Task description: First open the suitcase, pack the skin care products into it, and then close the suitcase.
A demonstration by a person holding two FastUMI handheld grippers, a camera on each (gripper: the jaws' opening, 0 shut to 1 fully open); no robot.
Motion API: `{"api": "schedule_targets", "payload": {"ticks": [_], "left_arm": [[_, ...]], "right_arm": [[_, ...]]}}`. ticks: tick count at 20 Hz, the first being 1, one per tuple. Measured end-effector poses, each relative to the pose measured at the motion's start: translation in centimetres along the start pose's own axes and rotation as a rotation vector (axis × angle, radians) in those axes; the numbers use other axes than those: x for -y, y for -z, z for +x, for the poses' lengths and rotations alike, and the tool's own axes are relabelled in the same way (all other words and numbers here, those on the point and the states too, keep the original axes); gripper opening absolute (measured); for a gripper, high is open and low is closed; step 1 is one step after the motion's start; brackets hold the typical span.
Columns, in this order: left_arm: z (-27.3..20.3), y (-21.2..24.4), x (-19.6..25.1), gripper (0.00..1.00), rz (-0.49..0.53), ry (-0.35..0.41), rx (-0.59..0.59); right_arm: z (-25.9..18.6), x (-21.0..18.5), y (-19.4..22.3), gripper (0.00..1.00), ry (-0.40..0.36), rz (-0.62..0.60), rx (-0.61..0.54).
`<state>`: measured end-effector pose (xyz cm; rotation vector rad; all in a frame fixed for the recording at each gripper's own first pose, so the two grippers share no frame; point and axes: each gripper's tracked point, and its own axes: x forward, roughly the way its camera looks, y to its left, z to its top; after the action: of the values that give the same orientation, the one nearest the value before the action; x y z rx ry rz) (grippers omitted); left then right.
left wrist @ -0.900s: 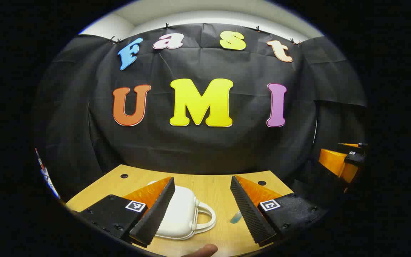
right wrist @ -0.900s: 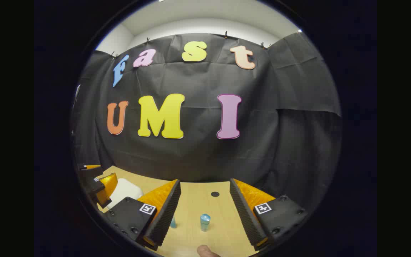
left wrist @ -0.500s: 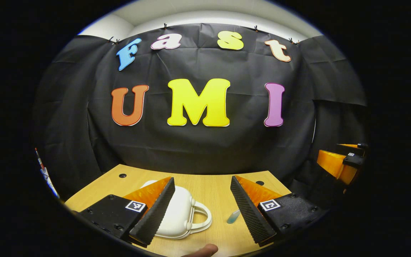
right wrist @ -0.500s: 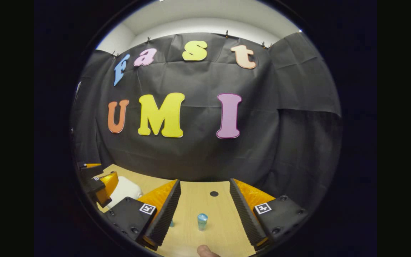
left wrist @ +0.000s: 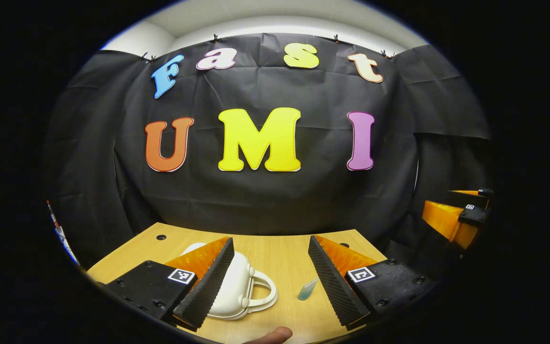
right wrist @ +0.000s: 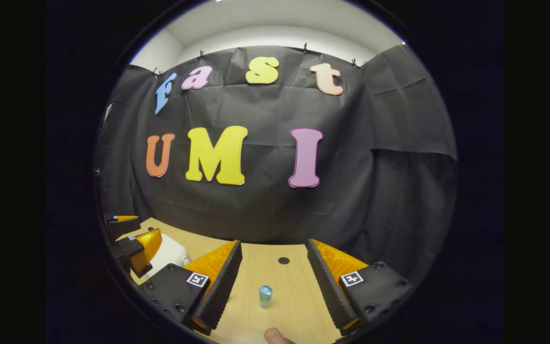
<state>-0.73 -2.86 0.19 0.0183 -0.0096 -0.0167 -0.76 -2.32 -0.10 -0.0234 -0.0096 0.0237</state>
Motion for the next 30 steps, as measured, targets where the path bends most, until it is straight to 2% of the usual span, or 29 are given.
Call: {"api": "schedule_targets", "payload": {"ticks": [5,8,15,16,20,23,25,27,30], "left_arm": [[0.3,1.2,0.1,1.0,0.029,0.001,0.012],[1.2,4.4,-0.8,1.0,0.133,-0.015,0.0],[4.0,15.4,-1.0,1.0,0.54,0.001,-0.092],[4.4,16.8,-1.0,0.97,0.599,-0.003,-0.111],[5.8,21.9,-1.7,0.97,0.796,-0.033,-0.202],[7.6,22.8,-1.9,0.97,0.95,-0.056,-0.209],[8.4,24.5,-2.8,0.95,1.04,-0.088,-0.274],[9.1,25.4,-3.0,0.91,1.114,-0.099,-0.314],[9.6,25.0,-2.8,0.62,1.19,-0.096,-0.304]], "right_arm": [[-0.2,1.2,-0.2,0.81,0.013,-0.041,0.017],[-0.5,2.8,-0.5,0.81,0.031,-0.08,0.044],[-1.1,7.8,0.1,0.82,0.078,-0.096,0.053],[-1.1,8.4,0.3,0.82,0.078,-0.094,0.054],[-0.9,10.3,1.3,0.81,0.051,-0.1,0.059],[-0.5,11.3,2.5,0.81,0.01,-0.109,0.057],[-0.1,11.9,3.6,0.81,-0.021,-0.092,0.043],[0.4,12.1,4.4,0.81,-0.036,-0.094,0.046],[0.5,11.9,5.4,0.81,-0.021,-0.133,0.018]]}}
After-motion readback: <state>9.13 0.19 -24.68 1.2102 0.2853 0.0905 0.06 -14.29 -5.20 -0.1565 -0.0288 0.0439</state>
